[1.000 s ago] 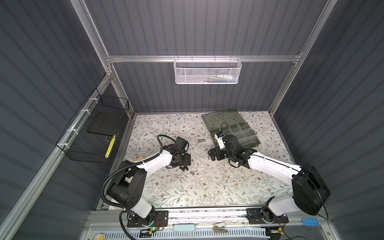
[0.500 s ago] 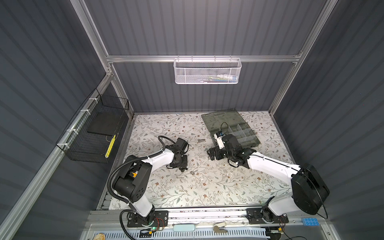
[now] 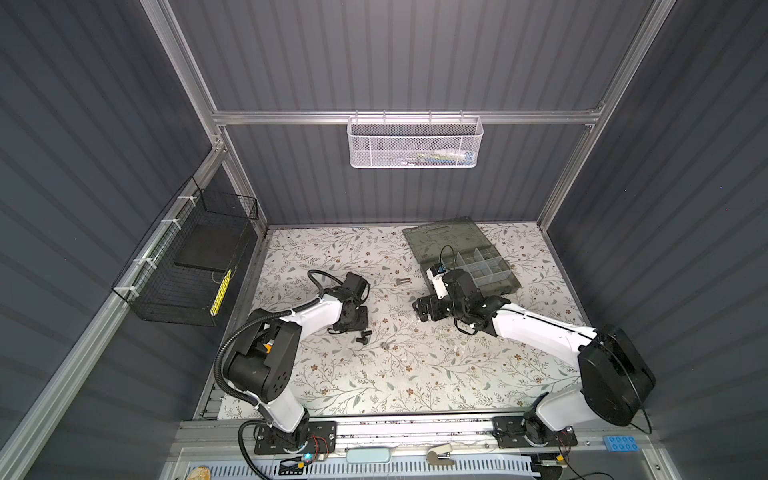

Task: Sort the screws and nuts into containers
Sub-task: 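Close the left gripper on the black hex bolt and lift it, then carry the black bolt with the left gripper to the box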

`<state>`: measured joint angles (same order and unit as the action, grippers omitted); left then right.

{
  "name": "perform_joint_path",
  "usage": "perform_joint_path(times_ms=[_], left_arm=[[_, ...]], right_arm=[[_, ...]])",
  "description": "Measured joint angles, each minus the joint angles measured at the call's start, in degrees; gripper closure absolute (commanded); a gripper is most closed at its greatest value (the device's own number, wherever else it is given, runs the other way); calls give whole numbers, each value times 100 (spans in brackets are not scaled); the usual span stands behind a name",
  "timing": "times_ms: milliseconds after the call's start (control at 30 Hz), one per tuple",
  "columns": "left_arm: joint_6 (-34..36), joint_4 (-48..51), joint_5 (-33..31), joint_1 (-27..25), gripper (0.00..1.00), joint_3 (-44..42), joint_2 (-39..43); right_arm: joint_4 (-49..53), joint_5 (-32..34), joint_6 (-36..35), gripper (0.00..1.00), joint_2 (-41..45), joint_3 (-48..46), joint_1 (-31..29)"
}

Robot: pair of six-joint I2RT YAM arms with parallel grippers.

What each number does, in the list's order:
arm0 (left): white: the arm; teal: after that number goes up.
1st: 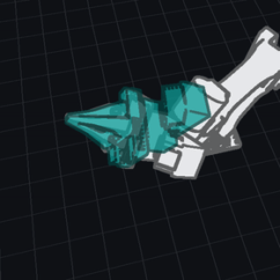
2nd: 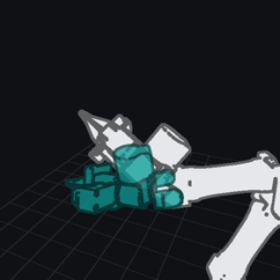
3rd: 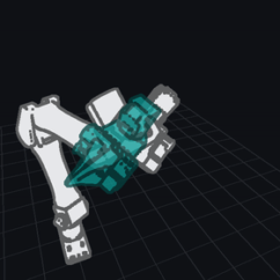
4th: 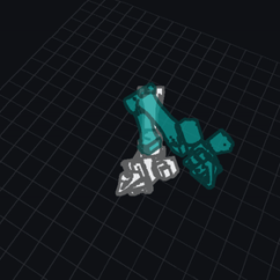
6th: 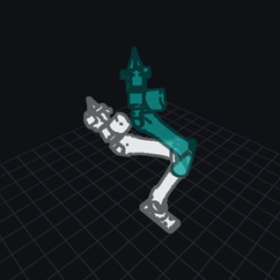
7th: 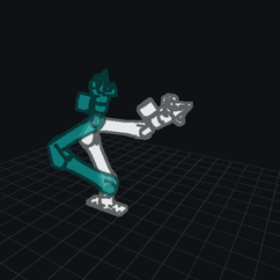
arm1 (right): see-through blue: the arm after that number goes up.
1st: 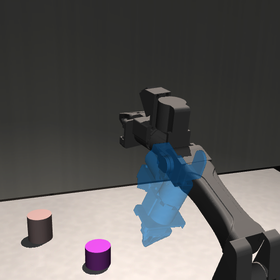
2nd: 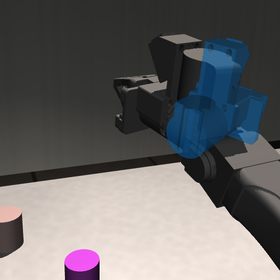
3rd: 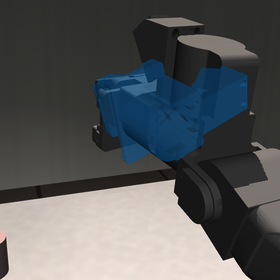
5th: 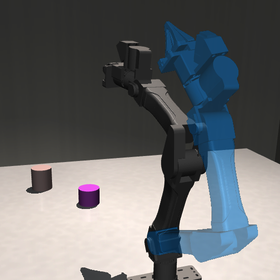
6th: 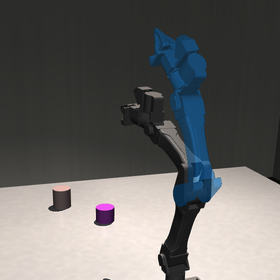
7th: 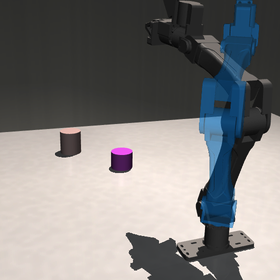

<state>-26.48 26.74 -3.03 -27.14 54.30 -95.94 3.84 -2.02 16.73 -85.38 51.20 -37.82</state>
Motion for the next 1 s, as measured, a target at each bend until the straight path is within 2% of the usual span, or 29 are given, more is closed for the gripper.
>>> perform_joint_path(times_ms=[133,267,533,800,1000], left_arm=[[4,-15,0,13,59,142,-118],[42,-17,-4,13,58,205,-177],[101,-114,-2,13,68,319,-297],[101,-79,179,13,68,417,-295],[98,11,372,-81,67,905,-286]], right_arm=[[-2,-17,9,1,-9,0,0],[-7,-20,24,1,-9,0,-4],[-42,-22,42,1,-11,0,-4],[-57,-13,81,1,7,0,-4],[2,-24,173,1,468,-101,162]])
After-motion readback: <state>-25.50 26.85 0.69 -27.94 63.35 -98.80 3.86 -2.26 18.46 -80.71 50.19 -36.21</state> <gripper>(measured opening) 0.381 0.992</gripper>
